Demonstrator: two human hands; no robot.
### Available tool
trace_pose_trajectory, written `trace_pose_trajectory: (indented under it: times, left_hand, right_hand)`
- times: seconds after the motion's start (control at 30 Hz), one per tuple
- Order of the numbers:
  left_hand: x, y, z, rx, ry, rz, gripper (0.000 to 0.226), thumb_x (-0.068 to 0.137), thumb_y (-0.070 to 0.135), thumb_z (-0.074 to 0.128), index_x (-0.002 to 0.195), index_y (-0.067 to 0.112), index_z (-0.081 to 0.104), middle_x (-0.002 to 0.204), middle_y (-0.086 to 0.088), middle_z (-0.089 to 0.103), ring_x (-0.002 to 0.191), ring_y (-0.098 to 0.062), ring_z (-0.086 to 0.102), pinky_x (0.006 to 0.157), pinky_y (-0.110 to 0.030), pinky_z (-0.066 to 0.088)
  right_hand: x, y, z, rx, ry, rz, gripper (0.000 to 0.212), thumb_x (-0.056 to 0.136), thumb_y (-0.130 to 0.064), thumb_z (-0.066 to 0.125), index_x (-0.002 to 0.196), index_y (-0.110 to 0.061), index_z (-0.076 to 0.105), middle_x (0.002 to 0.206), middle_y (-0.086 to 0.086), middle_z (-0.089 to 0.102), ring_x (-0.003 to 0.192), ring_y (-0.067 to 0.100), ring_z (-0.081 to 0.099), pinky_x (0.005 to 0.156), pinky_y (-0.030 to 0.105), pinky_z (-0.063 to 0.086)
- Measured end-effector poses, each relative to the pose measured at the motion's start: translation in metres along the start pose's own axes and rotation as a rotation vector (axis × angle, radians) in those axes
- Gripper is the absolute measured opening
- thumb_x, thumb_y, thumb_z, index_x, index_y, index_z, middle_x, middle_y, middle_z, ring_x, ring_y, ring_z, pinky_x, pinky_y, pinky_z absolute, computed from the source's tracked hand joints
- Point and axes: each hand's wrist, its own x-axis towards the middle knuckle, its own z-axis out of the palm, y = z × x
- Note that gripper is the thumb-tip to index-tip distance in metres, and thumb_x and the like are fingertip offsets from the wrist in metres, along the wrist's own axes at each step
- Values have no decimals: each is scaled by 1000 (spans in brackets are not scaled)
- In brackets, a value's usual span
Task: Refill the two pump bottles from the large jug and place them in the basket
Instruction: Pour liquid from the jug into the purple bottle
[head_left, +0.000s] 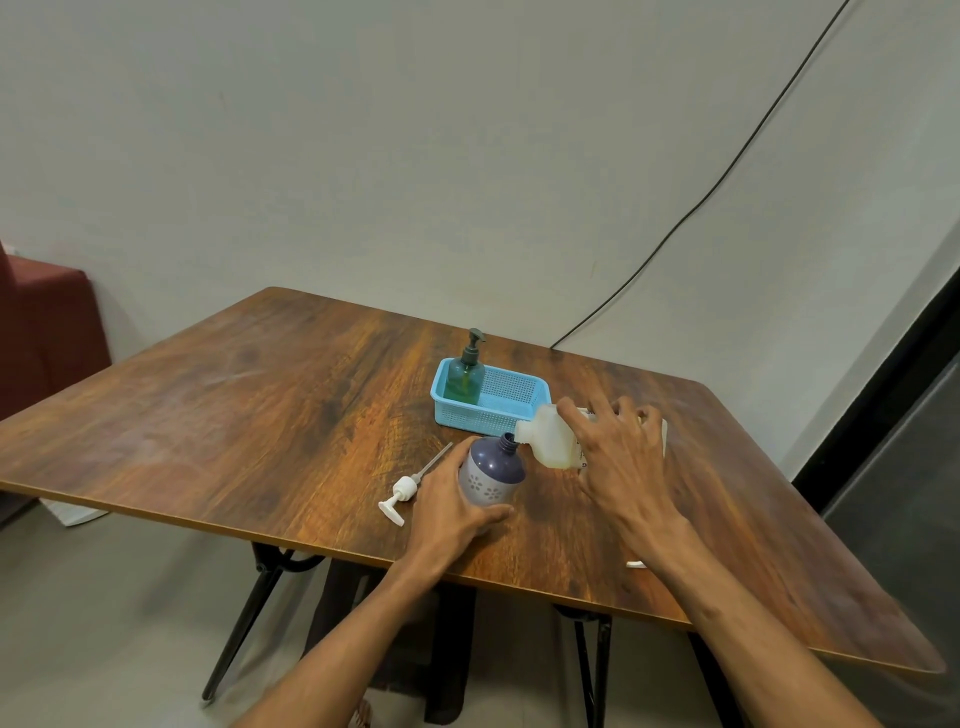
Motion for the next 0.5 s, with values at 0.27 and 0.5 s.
trace_pose_trajectory:
  times: [0.27, 0.5]
  left_hand:
    - [0, 1, 0, 11, 3, 8, 91, 54, 52, 89, 134, 37, 49, 122, 18, 62, 112, 1, 59, 97, -34, 54]
    - [-1, 2, 0, 5, 5, 8, 91, 54, 50, 90, 134, 35, 50, 122, 18, 62, 112, 2, 59, 97, -32, 54]
  right_hand:
    - [-3, 1, 2, -26, 44, -11, 87, 43, -22, 95, 120, -23, 55, 107, 14, 65, 86, 37, 62, 73, 54, 50]
    - [-1, 2, 4, -38, 63, -19, 88, 44, -22, 94, 122, -23, 54, 107, 14, 64, 87, 37, 61, 74, 53, 49]
